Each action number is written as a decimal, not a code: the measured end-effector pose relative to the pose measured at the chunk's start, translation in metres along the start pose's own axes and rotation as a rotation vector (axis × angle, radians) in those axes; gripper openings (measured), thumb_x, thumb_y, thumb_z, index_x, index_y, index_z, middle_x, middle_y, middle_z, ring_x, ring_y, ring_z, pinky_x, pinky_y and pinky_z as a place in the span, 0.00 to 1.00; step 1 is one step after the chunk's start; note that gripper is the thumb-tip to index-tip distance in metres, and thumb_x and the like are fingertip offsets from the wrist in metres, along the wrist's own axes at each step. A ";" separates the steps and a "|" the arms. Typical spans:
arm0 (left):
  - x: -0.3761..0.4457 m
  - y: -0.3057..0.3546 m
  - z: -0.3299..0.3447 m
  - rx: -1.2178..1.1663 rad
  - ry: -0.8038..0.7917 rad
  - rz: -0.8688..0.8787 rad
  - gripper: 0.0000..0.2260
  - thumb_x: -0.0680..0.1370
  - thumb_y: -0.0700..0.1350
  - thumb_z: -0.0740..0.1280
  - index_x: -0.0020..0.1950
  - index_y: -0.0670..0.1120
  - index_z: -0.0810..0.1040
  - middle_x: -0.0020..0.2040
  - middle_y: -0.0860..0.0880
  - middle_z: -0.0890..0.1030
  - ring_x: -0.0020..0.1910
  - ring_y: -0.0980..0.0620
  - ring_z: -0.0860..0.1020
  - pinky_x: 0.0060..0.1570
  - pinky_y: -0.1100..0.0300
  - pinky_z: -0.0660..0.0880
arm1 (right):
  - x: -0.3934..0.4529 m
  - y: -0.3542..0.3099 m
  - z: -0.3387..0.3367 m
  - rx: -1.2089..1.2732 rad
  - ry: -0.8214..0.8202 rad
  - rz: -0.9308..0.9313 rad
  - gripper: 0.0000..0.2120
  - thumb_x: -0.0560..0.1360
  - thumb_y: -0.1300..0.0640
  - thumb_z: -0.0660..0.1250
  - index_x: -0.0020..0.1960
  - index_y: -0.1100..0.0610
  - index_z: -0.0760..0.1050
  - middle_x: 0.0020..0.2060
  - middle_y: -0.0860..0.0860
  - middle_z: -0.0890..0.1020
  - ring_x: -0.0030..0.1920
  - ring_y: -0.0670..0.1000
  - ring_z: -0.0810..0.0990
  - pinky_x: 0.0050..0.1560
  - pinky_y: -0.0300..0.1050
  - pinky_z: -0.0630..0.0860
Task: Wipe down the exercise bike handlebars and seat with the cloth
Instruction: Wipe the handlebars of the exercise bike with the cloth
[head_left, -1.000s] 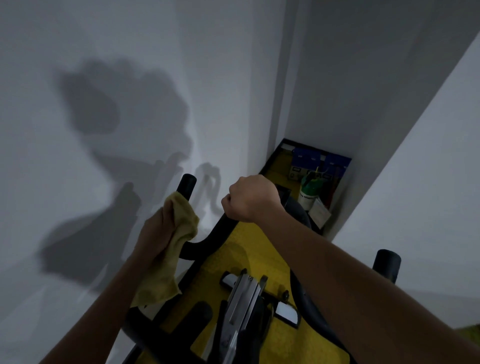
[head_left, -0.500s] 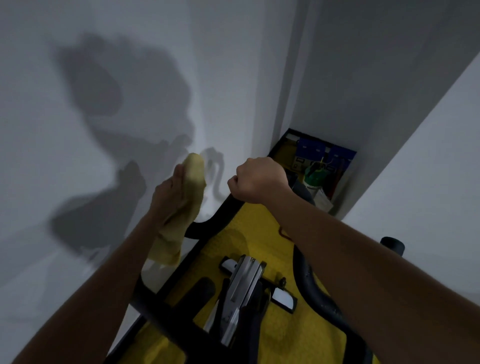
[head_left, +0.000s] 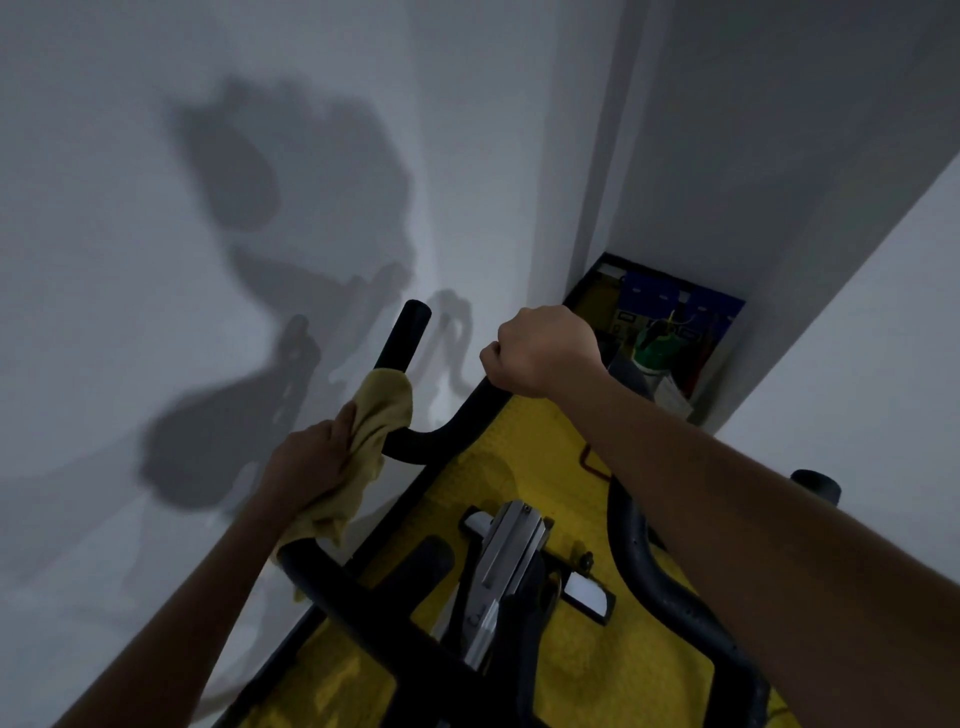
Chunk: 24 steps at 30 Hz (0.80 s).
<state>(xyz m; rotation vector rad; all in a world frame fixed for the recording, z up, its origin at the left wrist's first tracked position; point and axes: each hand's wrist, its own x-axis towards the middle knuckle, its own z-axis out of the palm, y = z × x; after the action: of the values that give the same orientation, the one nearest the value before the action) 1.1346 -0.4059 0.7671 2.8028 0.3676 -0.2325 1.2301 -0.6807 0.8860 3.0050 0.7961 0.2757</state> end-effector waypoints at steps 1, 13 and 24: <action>-0.002 -0.001 0.001 -0.049 0.008 -0.045 0.27 0.86 0.52 0.52 0.81 0.40 0.55 0.60 0.41 0.78 0.52 0.43 0.80 0.46 0.53 0.73 | 0.001 0.000 0.001 0.001 -0.002 0.000 0.23 0.78 0.50 0.53 0.26 0.56 0.65 0.24 0.49 0.69 0.26 0.50 0.66 0.28 0.40 0.60; 0.062 0.095 -0.032 -0.683 0.278 0.003 0.30 0.85 0.61 0.46 0.67 0.44 0.78 0.63 0.40 0.81 0.65 0.41 0.77 0.64 0.54 0.69 | 0.004 0.000 0.004 -0.027 0.011 0.001 0.22 0.78 0.50 0.53 0.26 0.55 0.65 0.24 0.49 0.68 0.25 0.50 0.65 0.27 0.41 0.58; 0.062 0.062 -0.022 -0.426 0.122 -0.055 0.27 0.85 0.61 0.49 0.70 0.43 0.73 0.56 0.34 0.81 0.55 0.34 0.79 0.56 0.46 0.72 | 0.003 0.000 0.001 -0.055 0.013 -0.031 0.25 0.80 0.46 0.52 0.27 0.55 0.64 0.27 0.50 0.69 0.26 0.51 0.67 0.28 0.41 0.56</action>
<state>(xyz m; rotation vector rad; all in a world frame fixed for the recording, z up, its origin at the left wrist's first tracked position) 1.2136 -0.4417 0.7921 2.3940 0.4621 0.0071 1.2332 -0.6793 0.8860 2.9405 0.8208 0.3119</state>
